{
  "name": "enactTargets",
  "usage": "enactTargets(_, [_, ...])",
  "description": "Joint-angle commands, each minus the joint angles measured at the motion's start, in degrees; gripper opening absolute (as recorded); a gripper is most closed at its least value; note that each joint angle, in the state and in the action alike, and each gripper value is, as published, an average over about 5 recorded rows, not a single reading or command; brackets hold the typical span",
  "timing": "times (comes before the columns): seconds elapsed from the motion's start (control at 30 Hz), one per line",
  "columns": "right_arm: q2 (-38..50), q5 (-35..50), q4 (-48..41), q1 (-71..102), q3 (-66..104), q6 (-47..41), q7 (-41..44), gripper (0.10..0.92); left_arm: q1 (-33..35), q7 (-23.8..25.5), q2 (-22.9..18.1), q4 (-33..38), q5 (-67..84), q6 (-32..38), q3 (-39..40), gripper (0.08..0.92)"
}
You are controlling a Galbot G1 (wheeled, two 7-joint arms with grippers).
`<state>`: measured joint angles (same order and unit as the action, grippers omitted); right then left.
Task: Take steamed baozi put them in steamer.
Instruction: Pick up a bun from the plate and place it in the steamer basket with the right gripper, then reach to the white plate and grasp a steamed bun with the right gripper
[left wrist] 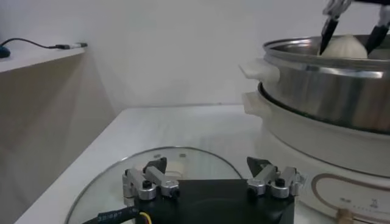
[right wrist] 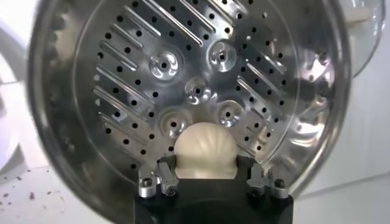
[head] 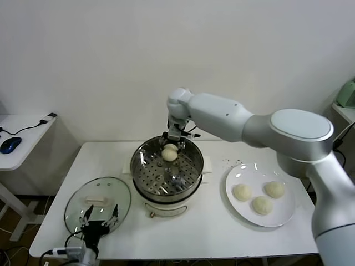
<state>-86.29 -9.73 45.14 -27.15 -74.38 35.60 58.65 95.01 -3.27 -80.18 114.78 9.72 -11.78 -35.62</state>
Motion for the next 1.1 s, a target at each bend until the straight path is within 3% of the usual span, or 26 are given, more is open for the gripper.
enactTargets(0.03, [-3.72,-4.04,-8.23,4.1,1.79,3.2,-1.84,0.662,-0.03,-0.07,0.0,-0.08,-0.03,0.09,0.18,0.823])
enactTargets(0.13, [-4.07,-3.66,-8.72,4.0,2.0,3.6,-2.9,0.687,0.02,-0.17,-0.17,0.02,-0.05,0.11,0.49,0.823])
enactTargets(0.3, [-2.58,2.13,-4.94,0.8,-0.01,3.49,-0.87,0.797,0.27,-0.25,-0.36,0.39,-0.14,0.11,0.74,0.823])
enactTargets(0.5, [4.62,20.82,8.24,-12.12,-7.04,-1.08,3.54,0.822,1.01,-0.13,-0.51,1.37,-0.44,0.11,0.83,0.823])
enactTargets(0.63, [12.77,41.08,18.61,-24.56,-16.55,-10.17,5.93,0.823,1.31,-0.1,-0.59,1.8,-0.62,0.1,0.89,0.823])
enactTargets(0.77, [24.72,51.29,25.85,-33.42,-26.43,-21.64,5.87,0.823,1.17,-0.05,-0.63,1.89,-0.74,0.11,0.94,0.823])
enactTargets(0.87, [33.83,53.85,31.27,-37.12,-33.82,-29.07,4.64,0.823,1.01,-0.05,-0.53,1.72,-0.68,0.39,0.94,0.823])
enactTargets(1.1, [48.17,47.36,40.62,-31.74,-40.97,-42.51,-4.61,0.823,0.58,-0.14,-0.44,1.25,-0.38,0.6,0.77,0.823])
